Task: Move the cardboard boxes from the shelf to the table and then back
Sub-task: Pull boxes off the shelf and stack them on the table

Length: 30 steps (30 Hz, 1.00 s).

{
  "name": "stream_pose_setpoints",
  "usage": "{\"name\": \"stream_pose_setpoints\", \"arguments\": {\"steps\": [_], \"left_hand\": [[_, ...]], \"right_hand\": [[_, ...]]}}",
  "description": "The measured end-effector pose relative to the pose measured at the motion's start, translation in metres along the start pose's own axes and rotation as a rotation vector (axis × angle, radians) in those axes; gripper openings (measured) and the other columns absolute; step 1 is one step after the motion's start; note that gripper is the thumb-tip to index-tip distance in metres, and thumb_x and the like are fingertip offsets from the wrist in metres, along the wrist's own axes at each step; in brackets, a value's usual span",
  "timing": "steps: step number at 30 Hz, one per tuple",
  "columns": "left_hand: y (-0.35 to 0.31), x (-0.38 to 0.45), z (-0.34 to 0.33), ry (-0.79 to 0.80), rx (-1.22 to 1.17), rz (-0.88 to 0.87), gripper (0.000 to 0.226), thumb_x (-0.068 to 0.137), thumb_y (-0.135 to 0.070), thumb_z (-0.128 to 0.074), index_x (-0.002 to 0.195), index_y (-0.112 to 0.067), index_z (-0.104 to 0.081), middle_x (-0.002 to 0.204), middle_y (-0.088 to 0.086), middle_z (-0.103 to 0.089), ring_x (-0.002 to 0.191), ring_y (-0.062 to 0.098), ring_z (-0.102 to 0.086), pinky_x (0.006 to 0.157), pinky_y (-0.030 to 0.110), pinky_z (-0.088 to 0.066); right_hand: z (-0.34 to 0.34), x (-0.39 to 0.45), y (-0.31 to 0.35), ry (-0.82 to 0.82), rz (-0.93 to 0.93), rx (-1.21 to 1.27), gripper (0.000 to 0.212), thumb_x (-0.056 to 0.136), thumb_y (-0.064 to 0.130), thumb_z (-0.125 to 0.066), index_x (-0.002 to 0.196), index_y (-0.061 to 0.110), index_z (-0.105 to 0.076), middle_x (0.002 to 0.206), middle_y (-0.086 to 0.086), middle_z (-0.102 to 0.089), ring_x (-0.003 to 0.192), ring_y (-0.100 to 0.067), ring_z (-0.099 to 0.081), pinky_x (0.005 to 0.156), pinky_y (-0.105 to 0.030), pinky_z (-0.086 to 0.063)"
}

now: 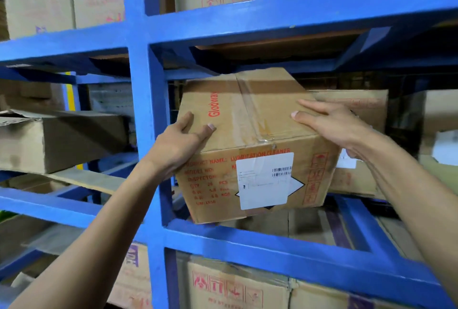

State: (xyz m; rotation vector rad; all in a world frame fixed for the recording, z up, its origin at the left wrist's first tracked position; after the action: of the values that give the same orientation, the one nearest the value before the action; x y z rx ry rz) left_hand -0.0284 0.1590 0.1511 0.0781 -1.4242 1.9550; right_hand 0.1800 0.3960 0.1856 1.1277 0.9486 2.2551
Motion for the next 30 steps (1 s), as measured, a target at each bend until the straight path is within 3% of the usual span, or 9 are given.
{"name": "stream_pose_setpoints", "arguments": {"steps": [4, 7, 10, 14, 17, 21, 25, 27, 30], "left_hand": [[0.005, -0.02, 0.013, 0.11, 0.0, -0.027, 0.084, 0.079, -0.072, -0.059, 0.152, -0.044, -0.028, 0.155, -0.014, -0.037, 0.134, 0.02, -0.045, 0.112, 0.042, -0.036], [0.014, -0.041, 0.021, 0.161, 0.01, -0.059, 0.083, 0.079, -0.072, -0.06, 0.151, -0.046, -0.029, 0.154, -0.016, -0.038, 0.134, 0.017, -0.044, 0.112, 0.039, -0.035], [0.021, -0.062, 0.025, 0.169, 0.067, -0.102, 0.08, 0.081, -0.07, -0.058, 0.151, -0.047, -0.027, 0.152, -0.011, -0.043, 0.135, 0.019, -0.045, 0.109, 0.034, -0.035], [0.04, -0.093, 0.021, 0.229, 0.104, -0.116, 0.082, 0.077, -0.079, -0.053, 0.149, -0.055, -0.021, 0.15, -0.003, -0.048, 0.135, 0.026, -0.045, 0.109, 0.038, -0.037], [0.051, -0.118, 0.012, 0.284, 0.118, -0.148, 0.084, 0.075, -0.083, -0.047, 0.148, -0.058, -0.015, 0.149, -0.005, -0.048, 0.136, 0.03, -0.043, 0.109, 0.043, -0.038], [0.047, -0.151, 0.006, 0.238, 0.144, -0.261, 0.078, 0.083, -0.074, -0.05, 0.149, -0.056, -0.012, 0.148, -0.003, -0.05, 0.133, 0.033, -0.045, 0.106, 0.046, -0.039], [0.042, -0.173, -0.01, 0.245, 0.112, -0.297, 0.078, 0.085, -0.069, -0.052, 0.15, -0.054, -0.013, 0.151, -0.004, -0.046, 0.136, 0.03, -0.042, 0.108, 0.044, -0.037], [0.039, -0.181, -0.021, 0.258, 0.087, -0.313, 0.077, 0.086, -0.065, -0.054, 0.152, -0.051, -0.015, 0.15, -0.005, -0.047, 0.136, 0.027, -0.042, 0.105, 0.039, -0.037], [0.03, -0.197, -0.041, 0.278, 0.074, -0.367, 0.077, 0.087, -0.061, -0.054, 0.153, -0.048, -0.017, 0.149, -0.003, -0.048, 0.134, 0.027, -0.043, 0.099, 0.036, -0.038]], "right_hand": [[0.006, -0.049, 0.014, -0.075, -0.045, -0.032, 0.057, 0.082, 0.057, -0.069, 0.135, 0.047, -0.055, 0.146, 0.014, -0.045, 0.116, -0.009, -0.043, 0.086, -0.025, -0.034], [0.002, -0.094, 0.021, -0.116, -0.083, -0.047, 0.054, 0.085, 0.054, -0.068, 0.137, 0.047, -0.054, 0.133, 0.019, -0.042, 0.114, -0.006, -0.039, 0.086, -0.022, -0.032], [-0.005, -0.138, 0.02, -0.18, -0.126, -0.019, 0.053, 0.086, 0.05, -0.069, 0.136, 0.046, -0.055, 0.131, 0.019, -0.045, 0.116, -0.003, -0.044, 0.09, -0.019, -0.034], [-0.007, -0.188, 0.014, -0.24, -0.141, -0.027, 0.051, 0.085, 0.046, -0.071, 0.134, 0.045, -0.057, 0.128, 0.028, -0.05, 0.112, 0.005, -0.05, 0.083, -0.008, -0.034], [-0.002, -0.217, 0.006, -0.225, -0.194, -0.034, 0.05, 0.086, 0.041, -0.072, 0.134, 0.044, -0.057, 0.129, 0.024, -0.053, 0.113, 0.004, -0.052, 0.085, -0.012, -0.039], [0.003, -0.25, -0.004, -0.157, -0.251, -0.001, 0.058, 0.087, 0.032, -0.071, 0.137, 0.051, -0.049, 0.137, 0.019, -0.05, 0.115, 0.006, -0.05, 0.089, -0.017, -0.043], [0.015, -0.275, -0.013, -0.236, -0.268, -0.11, 0.069, 0.081, 0.058, -0.069, 0.143, 0.057, -0.037, 0.143, 0.026, -0.044, 0.125, -0.002, -0.047, 0.104, -0.028, -0.041], [0.022, -0.288, -0.016, -0.295, -0.264, -0.144, 0.073, 0.081, 0.06, -0.068, 0.145, 0.055, -0.035, 0.138, 0.028, -0.043, 0.124, -0.002, -0.046, 0.103, -0.026, -0.04], [0.038, -0.313, -0.027, -0.369, -0.28, -0.164, 0.073, 0.078, 0.063, -0.067, 0.143, 0.058, -0.035, 0.138, 0.028, -0.046, 0.125, -0.005, -0.049, 0.109, -0.035, -0.042]]}}
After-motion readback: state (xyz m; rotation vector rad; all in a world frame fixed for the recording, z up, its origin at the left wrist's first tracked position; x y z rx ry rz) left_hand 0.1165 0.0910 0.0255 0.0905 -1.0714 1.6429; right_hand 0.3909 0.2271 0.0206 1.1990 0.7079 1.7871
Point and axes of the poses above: each hand's wrist, its own x-axis towards the middle knuckle, its own z-axis out of the back of the hand, y = z × x, the point moved 6 cm from there along x, towards the middle knuckle
